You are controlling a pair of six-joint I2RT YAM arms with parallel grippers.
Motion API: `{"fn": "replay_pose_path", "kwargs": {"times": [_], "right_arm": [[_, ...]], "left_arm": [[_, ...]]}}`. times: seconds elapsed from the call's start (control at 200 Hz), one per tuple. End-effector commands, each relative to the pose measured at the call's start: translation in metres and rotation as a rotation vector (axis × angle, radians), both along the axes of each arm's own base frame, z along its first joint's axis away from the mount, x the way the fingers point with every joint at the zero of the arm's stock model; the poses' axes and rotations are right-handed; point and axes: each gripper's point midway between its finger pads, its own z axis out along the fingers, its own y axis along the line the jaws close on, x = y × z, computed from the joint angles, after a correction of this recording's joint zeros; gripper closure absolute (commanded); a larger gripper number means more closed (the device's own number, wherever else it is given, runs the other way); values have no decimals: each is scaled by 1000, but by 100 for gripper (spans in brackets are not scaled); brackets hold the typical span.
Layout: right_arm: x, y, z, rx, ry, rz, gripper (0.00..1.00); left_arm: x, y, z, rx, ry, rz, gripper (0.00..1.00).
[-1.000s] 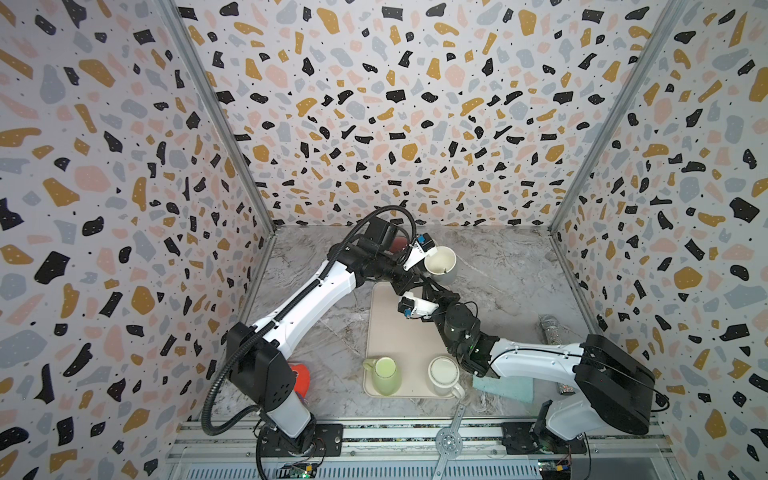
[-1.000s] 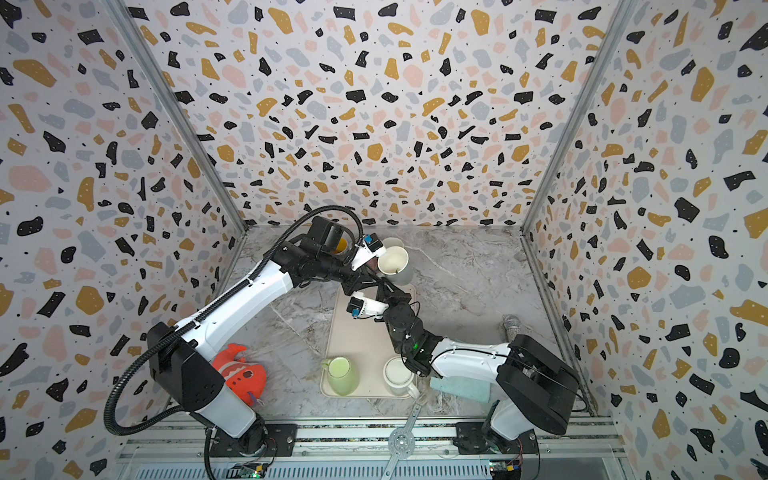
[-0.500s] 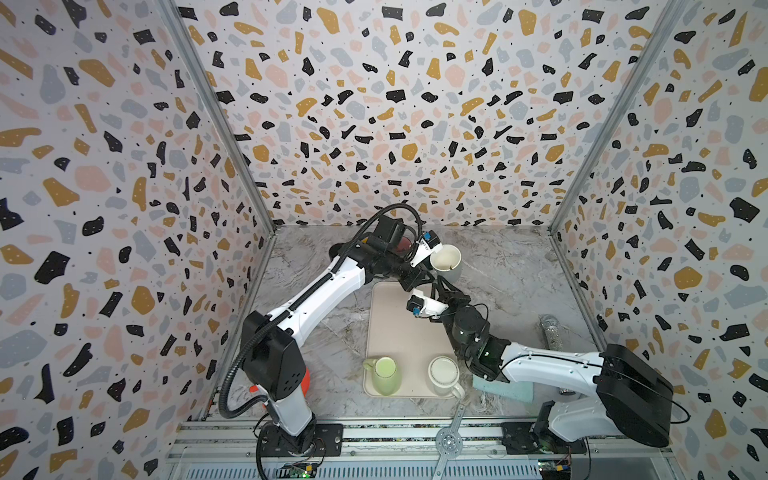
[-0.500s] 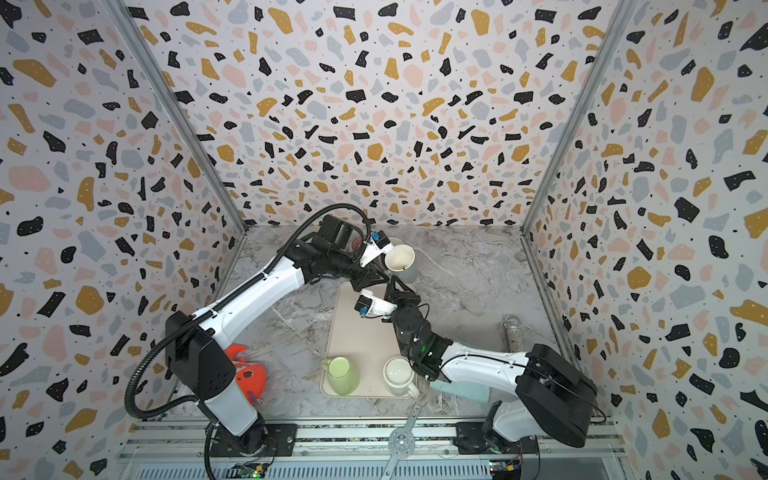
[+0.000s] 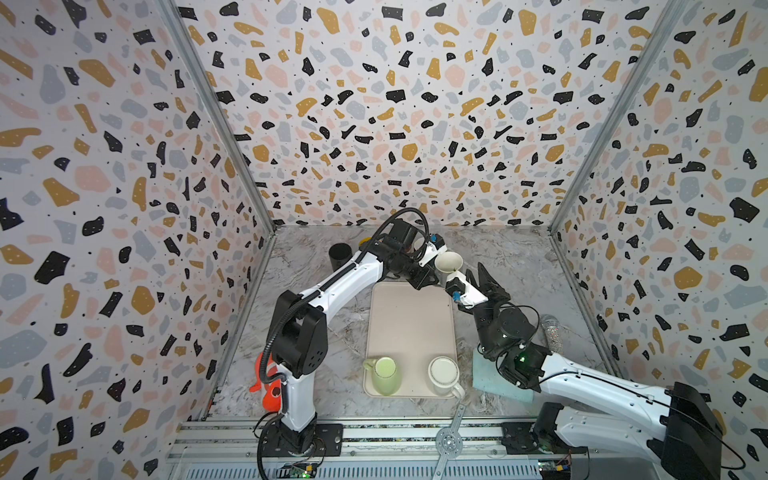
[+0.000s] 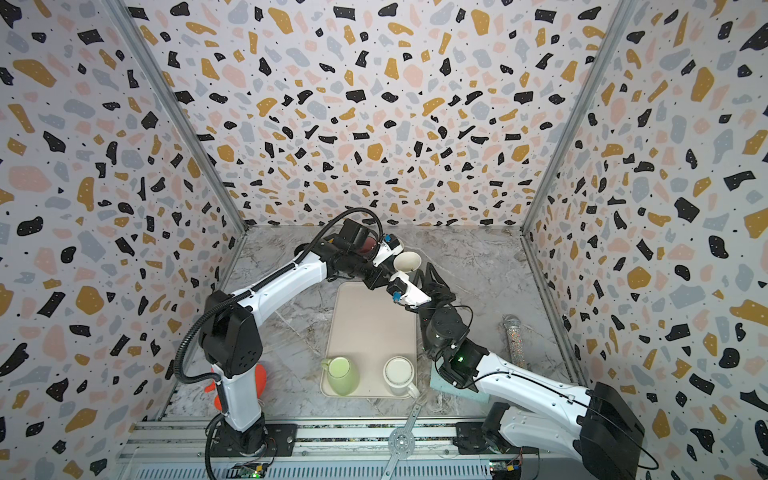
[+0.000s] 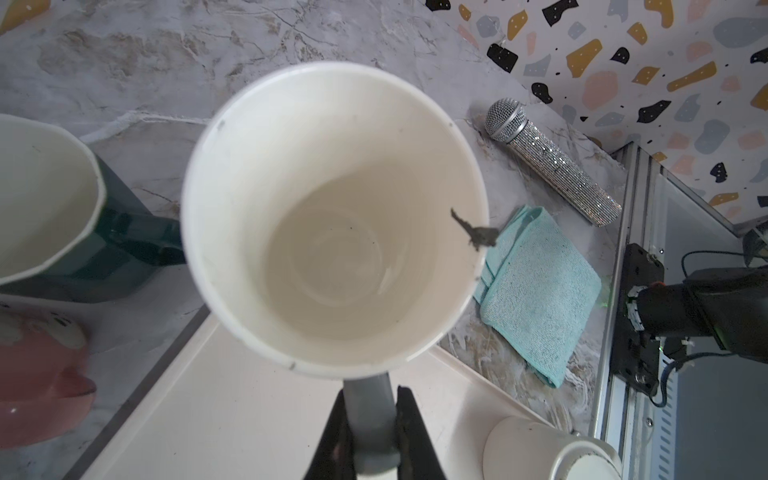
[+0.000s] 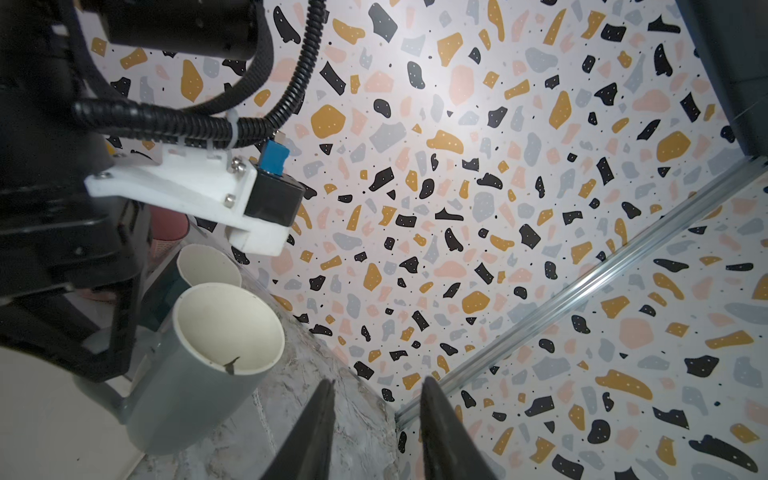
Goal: Turn the mug right side up
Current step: 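Open the right gripper and withdraw it while the left gripper lifts the grey mug, then carry the grey mug with the left gripper and set it beside the dark green mug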
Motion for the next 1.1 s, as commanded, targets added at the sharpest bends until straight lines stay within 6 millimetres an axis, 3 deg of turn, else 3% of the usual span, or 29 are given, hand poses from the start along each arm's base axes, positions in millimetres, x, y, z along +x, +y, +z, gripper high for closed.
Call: {"fn": "replay_pose_path", "kwargs": {"times": [0.0, 0.375, 0.776, 1.091], "right_arm": [[-1, -16, 1, 69, 16, -35, 63], [-1, -33, 4, 153, 25, -39, 63], [-1, -47, 4, 217, 37, -38, 63], [1, -51, 2, 223, 43, -47, 61]], "left_arm": [[27, -24, 49, -129, -141, 20, 100], [65, -62, 16, -82, -165, 97, 100], [101, -76, -3, -97, -226, 279, 100], [121, -83, -31, -65, -221, 348, 100]]}}
